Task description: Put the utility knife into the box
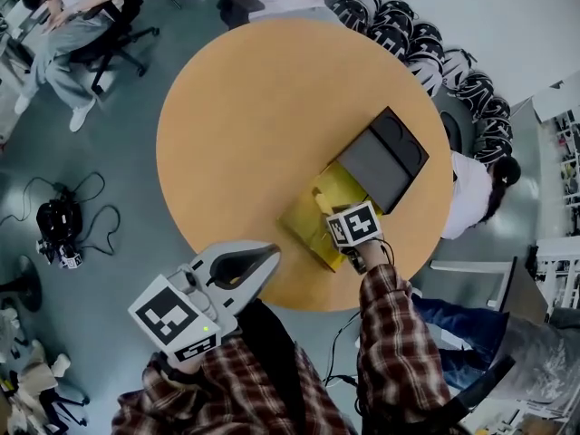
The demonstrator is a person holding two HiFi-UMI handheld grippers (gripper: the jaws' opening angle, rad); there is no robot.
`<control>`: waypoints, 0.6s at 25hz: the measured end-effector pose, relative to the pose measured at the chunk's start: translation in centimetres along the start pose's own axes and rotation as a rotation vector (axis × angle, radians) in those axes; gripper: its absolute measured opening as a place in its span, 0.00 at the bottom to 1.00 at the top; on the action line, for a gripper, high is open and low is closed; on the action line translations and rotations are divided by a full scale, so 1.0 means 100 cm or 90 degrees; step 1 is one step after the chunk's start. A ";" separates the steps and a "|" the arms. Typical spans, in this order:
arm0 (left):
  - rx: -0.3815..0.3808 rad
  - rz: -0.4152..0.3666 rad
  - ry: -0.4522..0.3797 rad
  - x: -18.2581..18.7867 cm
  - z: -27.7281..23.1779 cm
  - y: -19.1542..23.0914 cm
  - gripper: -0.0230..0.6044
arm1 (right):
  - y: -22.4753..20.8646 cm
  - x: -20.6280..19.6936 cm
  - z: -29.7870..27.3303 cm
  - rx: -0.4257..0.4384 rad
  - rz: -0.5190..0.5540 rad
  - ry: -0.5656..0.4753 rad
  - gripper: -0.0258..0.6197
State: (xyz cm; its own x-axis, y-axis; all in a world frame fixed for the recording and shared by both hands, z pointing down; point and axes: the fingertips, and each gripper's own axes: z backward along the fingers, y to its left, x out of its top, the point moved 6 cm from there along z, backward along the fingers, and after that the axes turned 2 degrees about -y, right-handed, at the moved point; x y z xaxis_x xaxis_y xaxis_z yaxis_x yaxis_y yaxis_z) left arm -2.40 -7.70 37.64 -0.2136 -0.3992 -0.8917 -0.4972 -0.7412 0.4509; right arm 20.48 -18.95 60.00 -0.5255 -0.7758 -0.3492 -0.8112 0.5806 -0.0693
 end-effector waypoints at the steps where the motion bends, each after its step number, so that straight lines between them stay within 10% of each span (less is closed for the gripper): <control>1: -0.003 -0.001 0.001 0.001 0.000 -0.001 0.05 | 0.001 0.000 0.000 0.000 -0.002 -0.007 0.23; 15: -0.088 -0.054 -0.002 0.035 -0.025 -0.017 0.05 | 0.007 0.025 0.100 0.018 -0.166 -0.280 0.23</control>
State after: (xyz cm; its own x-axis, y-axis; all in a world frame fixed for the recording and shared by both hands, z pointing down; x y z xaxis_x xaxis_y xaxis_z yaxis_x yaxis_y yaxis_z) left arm -0.20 -9.22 33.91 -0.1788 -0.3307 -0.9266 -0.3929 -0.8395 0.3754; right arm 21.12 -18.02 49.73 -0.1437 -0.7216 -0.6773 -0.8907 0.3925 -0.2292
